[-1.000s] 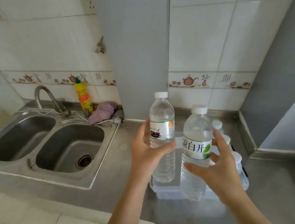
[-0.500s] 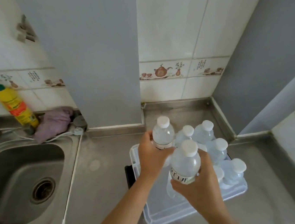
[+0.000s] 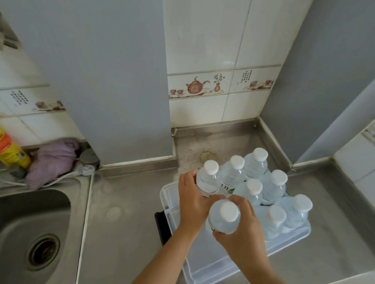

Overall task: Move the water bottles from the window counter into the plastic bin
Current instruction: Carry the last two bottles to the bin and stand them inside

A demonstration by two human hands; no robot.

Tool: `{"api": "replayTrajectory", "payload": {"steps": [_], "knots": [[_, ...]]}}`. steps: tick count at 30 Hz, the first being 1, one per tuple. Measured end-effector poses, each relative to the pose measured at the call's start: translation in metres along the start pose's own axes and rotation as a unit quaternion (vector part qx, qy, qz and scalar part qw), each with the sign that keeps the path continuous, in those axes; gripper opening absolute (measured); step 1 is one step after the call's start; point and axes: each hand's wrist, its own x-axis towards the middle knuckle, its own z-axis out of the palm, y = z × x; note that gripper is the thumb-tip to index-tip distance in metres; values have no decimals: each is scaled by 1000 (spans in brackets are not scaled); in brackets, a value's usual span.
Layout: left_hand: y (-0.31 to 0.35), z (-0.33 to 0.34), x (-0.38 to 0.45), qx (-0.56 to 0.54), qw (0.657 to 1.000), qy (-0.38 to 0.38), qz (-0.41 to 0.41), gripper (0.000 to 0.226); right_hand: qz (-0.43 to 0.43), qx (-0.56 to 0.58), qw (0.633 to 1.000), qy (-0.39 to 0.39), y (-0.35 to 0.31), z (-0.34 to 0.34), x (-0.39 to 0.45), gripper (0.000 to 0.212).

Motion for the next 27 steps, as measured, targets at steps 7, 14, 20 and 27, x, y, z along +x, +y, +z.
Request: {"api": "replayTrajectory", "payload": {"steps": [7,14,20,27], "knots": [[-3,-31,6,22,992,-125,-2,69,37,15,999,-35,6,13,4,72],[-5,-40,12,71,979,-193,4,78,49,48,996,-51,2,9,6,74],[5,-26,11,28,989,-143,-2,61,25,51,998,-34,-2,2,2,74],[3,-33,-11,15,994,-106,-14,70,-13,68,997,-25,-2,-7,-2,70]]}}
